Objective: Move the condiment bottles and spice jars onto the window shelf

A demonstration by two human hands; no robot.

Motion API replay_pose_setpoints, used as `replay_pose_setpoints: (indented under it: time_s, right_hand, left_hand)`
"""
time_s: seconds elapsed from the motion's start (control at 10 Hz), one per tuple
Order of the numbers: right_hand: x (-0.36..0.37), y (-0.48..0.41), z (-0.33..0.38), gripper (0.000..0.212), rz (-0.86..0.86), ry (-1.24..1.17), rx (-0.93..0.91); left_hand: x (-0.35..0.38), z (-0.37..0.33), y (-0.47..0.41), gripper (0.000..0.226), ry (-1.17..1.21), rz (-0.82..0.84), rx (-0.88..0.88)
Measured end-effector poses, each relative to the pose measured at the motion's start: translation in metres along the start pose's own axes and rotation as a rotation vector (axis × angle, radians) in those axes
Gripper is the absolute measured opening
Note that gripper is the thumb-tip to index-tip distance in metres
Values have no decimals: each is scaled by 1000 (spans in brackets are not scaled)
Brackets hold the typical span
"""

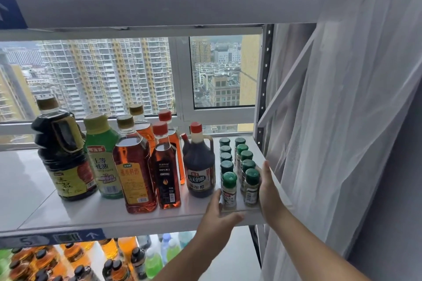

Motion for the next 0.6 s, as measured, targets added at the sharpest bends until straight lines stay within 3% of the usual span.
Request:
replay_pose_setpoints:
  time_s: [0.1,0.6]
  right_hand:
    - [3,-1,-1,83,30,-10,-9]
    - [11,12,3,75,-20,-12,-15]
  left_hand:
    - [1,5,-3,60,-9,-2,-2]
    - [-14,0,1,96,-158,2,-46]
Point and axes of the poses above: each hand's wrist, its own y-axis away from the middle knuckle, its own x-axis out of the palm, z = x × y, the point moved 1 cm from there along -y, towards the middle knuckle, and after that the axes turned 14 degrees about x, right-handed, at the moved point
